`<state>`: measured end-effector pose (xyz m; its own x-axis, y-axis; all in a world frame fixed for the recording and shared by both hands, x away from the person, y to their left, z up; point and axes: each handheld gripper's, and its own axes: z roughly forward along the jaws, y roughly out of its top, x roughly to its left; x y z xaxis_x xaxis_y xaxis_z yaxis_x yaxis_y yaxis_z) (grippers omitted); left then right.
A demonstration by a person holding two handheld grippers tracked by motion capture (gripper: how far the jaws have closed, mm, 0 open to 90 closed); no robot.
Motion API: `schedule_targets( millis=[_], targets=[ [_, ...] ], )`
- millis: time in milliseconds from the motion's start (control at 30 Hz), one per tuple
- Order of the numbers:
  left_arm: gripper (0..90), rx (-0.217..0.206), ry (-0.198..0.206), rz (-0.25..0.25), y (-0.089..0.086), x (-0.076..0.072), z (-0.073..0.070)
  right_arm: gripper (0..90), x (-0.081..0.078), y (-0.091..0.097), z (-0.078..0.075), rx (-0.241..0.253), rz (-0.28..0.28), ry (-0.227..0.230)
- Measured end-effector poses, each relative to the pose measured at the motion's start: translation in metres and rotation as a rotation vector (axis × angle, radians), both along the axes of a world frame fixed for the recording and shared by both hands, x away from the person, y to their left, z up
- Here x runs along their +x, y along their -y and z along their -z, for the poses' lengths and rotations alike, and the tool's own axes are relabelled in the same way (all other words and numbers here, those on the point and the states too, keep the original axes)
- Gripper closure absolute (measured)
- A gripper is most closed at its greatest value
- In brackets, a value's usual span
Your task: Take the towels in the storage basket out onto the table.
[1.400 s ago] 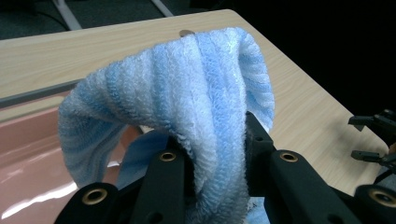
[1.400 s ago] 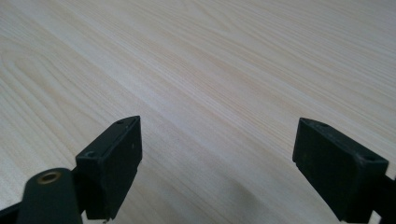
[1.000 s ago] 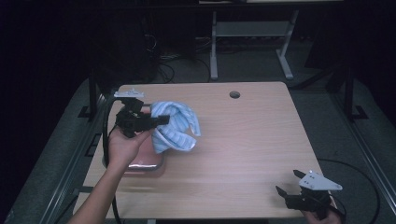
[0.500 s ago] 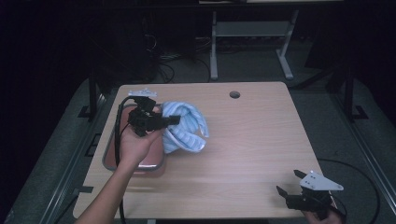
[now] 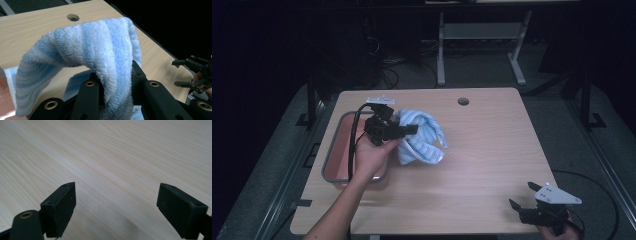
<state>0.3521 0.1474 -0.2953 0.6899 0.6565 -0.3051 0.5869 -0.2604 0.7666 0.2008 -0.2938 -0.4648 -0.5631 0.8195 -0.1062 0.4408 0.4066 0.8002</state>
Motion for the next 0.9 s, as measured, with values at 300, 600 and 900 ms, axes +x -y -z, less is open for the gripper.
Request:
schedule_targets(
  millis=[300, 600, 900],
  targets=[
    [74.0, 0.002, -0.010, 0.022, 0.022, 0.009, 0.009, 15.2, 0.002, 0.002, 0.001, 0.000, -0.002, 0.000],
    [74.1, 0.015, -0.014, 0.046, 0.044, 0.014, 0.019, 15.2, 0.001, 0.004, 0.000, 0.003, -0.002, 0.005],
    [74.1, 0.012, -0.028, 0.063, 0.062, 0.019, 0.032, 15.2, 0.001, 0.000, -0.001, 0.002, -0.005, 0.003]
  ],
)
